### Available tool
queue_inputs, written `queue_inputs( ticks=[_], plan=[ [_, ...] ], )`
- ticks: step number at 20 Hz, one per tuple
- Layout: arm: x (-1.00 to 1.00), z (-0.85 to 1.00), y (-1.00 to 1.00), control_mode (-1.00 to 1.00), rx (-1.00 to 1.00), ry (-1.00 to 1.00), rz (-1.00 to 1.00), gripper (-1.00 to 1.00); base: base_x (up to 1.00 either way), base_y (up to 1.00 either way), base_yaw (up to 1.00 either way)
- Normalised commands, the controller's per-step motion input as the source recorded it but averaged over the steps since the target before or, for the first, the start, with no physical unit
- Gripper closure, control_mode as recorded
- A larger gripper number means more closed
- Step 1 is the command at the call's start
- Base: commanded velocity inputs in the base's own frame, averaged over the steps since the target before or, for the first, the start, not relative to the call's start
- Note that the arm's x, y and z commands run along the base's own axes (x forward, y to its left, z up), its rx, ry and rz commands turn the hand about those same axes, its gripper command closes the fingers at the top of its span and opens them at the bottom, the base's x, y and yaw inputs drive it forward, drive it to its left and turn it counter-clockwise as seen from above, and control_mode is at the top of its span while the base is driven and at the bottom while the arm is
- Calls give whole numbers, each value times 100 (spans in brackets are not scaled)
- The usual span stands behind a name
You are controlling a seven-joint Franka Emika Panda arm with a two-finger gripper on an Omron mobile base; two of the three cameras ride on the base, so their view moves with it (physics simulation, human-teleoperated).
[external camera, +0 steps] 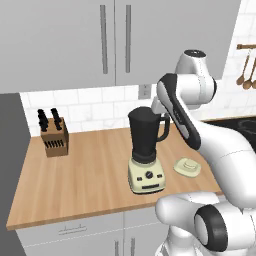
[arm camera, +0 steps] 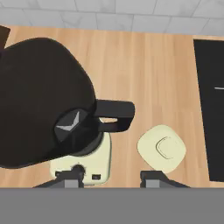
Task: Close the lid blender by securely placing the lid on top.
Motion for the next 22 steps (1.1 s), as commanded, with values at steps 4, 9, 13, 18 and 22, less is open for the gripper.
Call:
queue_inputs(
  ticks=[4, 9, 13, 18, 22],
  plan=[
    [-31, -1, 0, -100, 0, -6, 0, -100, 0, 0, 0],
    [-42, -57, -59, -100, 2, -5, 0, -100, 0, 0, 0],
    [-6, -94, -71, -100, 1, 1, 0, -100, 0, 0, 0],
    [21, -73, -94, -100, 11, 9, 6, -100, 0, 0, 0],
    [75, -60, -55, -100, 1, 25, 19, -100, 0, 0, 0]
  ],
)
